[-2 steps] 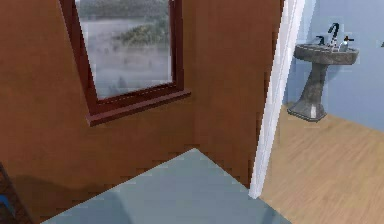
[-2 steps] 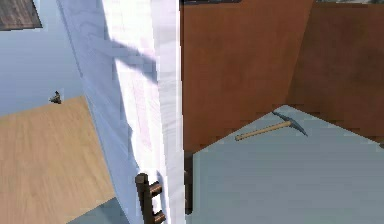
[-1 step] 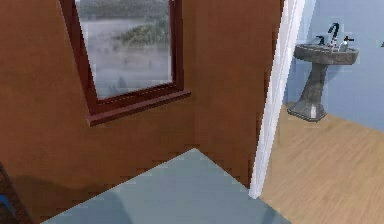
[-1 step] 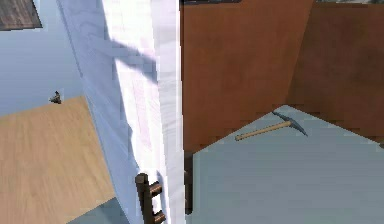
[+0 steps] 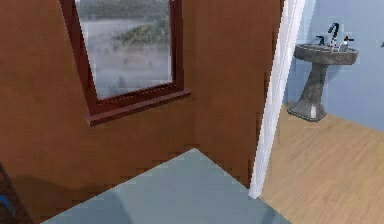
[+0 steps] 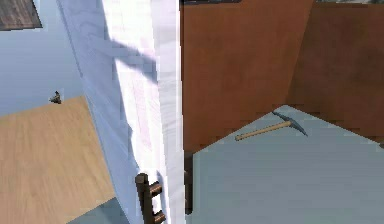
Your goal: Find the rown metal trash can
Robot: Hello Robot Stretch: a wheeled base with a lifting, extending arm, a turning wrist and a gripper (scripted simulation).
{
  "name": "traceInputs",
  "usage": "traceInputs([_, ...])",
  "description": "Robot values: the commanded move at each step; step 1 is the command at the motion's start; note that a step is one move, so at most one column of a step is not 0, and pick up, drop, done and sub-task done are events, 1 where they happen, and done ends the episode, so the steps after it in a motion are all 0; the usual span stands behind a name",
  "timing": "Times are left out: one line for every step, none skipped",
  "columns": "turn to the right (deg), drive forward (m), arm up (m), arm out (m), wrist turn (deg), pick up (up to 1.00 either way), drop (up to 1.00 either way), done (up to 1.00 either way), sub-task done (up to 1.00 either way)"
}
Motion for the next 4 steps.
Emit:
traceInputs([-45.0, 0.0, 0.0, 0.0, 0.0, 0.0, 0.0, 0.0, 0.0])
traceInputs([45.0, 0.0, 0.0, 0.0, 0.0, 0.0, 0.0, 0.0, 0.0])
traceInputs([33.0, 0.0, 0.0, 0.0, 0.0, 0.0, 0.0, 0.0, 0.0])
traceInputs([3.0, 0.0, 0.0, 0.0, 0.0, 0.0, 0.0, 0.0, 0.0])
